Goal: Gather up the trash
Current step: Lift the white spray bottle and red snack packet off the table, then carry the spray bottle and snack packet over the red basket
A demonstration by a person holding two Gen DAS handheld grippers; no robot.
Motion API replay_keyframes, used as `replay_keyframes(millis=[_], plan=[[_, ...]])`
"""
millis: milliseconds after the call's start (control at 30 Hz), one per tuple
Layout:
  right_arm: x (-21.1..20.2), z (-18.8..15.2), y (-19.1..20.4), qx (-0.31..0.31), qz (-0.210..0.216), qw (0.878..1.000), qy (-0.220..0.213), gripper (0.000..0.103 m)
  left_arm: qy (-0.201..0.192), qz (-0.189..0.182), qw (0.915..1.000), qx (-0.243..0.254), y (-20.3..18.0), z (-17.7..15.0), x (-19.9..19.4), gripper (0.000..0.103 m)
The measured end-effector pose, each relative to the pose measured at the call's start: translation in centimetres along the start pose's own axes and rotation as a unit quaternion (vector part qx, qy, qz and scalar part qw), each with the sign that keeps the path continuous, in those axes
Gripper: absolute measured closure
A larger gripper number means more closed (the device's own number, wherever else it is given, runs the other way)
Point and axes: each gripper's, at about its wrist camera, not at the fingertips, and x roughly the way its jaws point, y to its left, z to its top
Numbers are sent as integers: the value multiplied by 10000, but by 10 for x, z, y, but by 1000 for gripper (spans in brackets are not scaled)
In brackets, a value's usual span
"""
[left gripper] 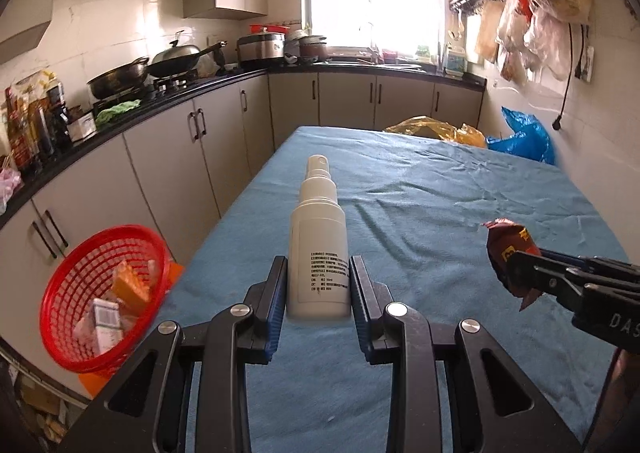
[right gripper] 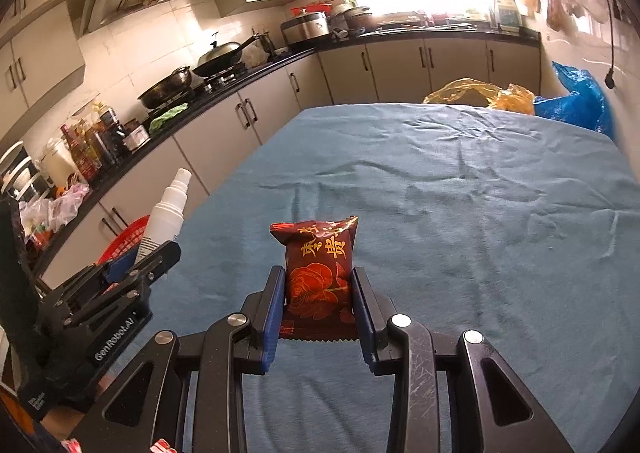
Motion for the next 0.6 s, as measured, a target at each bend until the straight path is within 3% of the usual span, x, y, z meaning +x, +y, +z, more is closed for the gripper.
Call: replay_keyframes(millis=[600], plan=[[31,10,113,-530,521,9967,313,67,-208,465,9942,-946,125,-9,-41,74]])
